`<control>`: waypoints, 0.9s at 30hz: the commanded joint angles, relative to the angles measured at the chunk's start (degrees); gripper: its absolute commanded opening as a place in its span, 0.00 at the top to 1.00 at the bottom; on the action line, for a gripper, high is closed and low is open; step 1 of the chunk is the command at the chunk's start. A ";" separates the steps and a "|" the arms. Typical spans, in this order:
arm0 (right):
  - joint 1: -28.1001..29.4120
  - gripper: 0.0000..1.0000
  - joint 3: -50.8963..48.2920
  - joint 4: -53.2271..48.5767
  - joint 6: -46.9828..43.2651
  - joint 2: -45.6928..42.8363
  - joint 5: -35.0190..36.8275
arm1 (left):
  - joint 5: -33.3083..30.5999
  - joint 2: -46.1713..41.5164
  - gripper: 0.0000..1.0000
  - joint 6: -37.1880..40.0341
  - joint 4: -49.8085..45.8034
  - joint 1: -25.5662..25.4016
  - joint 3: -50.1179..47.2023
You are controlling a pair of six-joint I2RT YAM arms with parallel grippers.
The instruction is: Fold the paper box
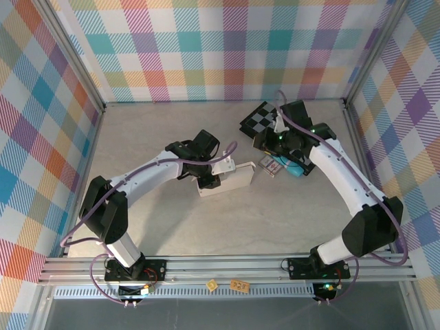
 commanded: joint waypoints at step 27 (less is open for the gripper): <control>0.61 0.69 2.39 -7.37 -43.08 9.69 -2.57 | 3.25 2.48 0.69 1.23 -3.10 1.74 1.95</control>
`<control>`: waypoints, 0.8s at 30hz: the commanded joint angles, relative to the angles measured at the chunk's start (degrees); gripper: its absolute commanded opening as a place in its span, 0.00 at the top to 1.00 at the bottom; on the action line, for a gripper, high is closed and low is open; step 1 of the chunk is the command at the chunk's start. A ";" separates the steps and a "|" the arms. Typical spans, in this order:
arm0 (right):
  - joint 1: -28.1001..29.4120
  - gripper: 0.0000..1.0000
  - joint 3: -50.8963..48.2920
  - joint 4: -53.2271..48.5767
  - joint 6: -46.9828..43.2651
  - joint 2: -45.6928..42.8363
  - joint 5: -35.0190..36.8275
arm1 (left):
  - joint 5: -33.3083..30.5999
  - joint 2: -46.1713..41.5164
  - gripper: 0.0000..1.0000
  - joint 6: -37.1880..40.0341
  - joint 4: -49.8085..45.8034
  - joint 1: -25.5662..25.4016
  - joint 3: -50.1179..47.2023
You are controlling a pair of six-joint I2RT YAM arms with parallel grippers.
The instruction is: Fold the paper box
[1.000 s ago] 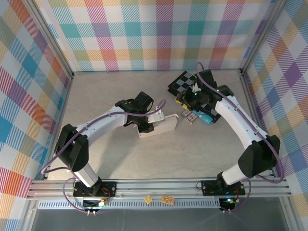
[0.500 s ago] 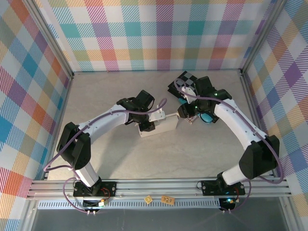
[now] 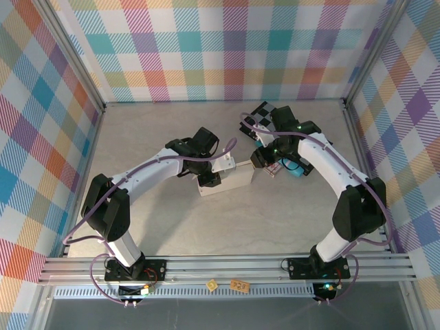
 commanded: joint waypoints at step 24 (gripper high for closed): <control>1.62 0.76 3.46 0.40 -2.43 3.60 0.70 | 1.84 1.80 0.69 0.66 -2.71 1.21 1.19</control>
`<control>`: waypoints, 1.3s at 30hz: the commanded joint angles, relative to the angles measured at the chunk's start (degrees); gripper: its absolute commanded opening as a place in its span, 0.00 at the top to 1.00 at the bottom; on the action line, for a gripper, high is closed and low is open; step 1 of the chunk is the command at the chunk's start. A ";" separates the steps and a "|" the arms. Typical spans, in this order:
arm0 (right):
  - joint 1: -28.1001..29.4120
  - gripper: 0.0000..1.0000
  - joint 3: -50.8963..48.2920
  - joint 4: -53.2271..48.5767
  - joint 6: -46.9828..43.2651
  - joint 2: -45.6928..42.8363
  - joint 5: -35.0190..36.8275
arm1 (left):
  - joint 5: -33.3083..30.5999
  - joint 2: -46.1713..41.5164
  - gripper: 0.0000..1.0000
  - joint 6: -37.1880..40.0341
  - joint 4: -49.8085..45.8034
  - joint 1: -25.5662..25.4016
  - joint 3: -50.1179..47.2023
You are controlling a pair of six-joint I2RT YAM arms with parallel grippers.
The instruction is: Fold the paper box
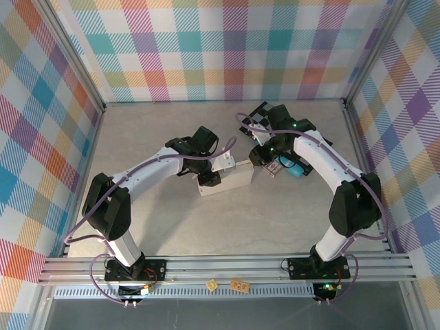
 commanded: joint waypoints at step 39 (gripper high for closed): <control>1.76 1.00 -10.25 9.92 15.23 -6.10 3.64 | 0.94 2.00 0.69 -4.27 -1.40 1.66 1.19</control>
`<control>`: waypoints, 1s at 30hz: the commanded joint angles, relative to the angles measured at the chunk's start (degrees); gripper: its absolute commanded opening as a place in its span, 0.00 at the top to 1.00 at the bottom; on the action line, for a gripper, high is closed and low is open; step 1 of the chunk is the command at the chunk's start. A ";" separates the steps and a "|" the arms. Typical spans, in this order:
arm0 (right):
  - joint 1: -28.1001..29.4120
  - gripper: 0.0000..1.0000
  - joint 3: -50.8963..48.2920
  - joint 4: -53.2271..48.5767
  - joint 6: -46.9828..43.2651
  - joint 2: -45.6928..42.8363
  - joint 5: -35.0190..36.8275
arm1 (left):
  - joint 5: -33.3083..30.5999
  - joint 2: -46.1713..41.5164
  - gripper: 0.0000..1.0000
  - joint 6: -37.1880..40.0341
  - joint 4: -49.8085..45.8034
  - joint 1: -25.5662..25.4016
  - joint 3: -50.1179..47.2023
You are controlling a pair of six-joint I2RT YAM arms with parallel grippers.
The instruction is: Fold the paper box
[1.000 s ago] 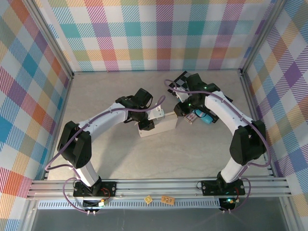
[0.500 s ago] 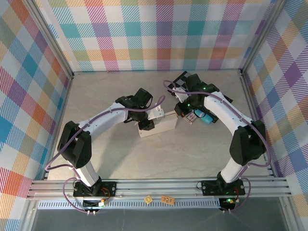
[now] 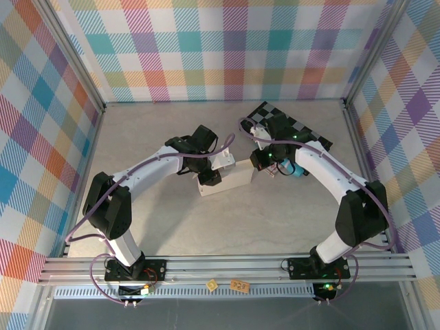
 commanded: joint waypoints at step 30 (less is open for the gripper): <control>0.32 1.00 -16.92 17.13 0.24 -7.36 3.80 | -0.27 1.38 0.65 -2.42 -0.48 1.32 0.74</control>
